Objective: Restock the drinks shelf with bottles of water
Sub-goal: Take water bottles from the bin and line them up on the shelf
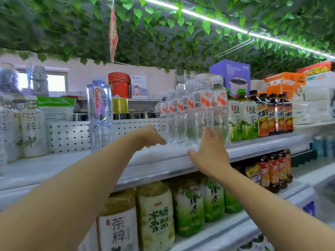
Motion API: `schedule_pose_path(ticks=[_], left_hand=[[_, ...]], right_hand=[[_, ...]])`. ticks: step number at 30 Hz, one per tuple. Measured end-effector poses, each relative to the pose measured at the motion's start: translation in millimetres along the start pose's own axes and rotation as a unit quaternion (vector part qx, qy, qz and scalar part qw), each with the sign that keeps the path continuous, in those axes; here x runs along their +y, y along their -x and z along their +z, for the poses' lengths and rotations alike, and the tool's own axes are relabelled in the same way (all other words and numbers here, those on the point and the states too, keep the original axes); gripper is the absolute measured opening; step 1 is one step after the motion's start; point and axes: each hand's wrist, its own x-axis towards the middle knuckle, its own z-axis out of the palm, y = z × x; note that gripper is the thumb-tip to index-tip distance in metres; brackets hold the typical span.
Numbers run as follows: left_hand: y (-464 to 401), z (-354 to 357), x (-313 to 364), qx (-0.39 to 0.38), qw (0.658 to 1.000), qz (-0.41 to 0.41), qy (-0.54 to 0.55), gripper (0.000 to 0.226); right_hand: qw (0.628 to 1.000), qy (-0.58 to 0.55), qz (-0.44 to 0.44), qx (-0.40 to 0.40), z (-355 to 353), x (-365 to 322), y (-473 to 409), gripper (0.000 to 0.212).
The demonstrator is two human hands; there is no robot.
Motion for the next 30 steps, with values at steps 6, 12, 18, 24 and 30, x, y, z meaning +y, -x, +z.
schedule_pose_path(ticks=[6, 12, 18, 24, 30], left_hand=[[58.4, -16.0, -17.3, 0.079, 0.996, 0.014, 0.041, 0.051], [119.1, -40.0, -25.7, 0.189, 0.981, -0.021, 0.05, 0.05], [192.0, -23.6, -47.8, 0.288, 0.953, -0.097, 0.006, 0.048], [276.3, 7.9, -86.0, 0.292, 0.932, -0.217, -0.014, 0.048], [356.2, 34.9, -138.8, 0.258, 0.896, -0.361, -0.018, 0.051]], right_hand=[[0.996, -0.058, -0.059, -0.046, 4.6, -28.7, 23.6, 0.073], [0.976, -0.127, -0.156, -0.088, 6.9, -49.0, 47.3, 0.07], [0.942, -0.191, -0.23, -0.15, 20.2, -56.9, 91.3, 0.069], [0.893, -0.241, -0.278, -0.258, 45.3, -63.7, 156.7, 0.073], [0.844, -0.265, -0.298, -0.359, 77.1, -72.9, 226.9, 0.073]])
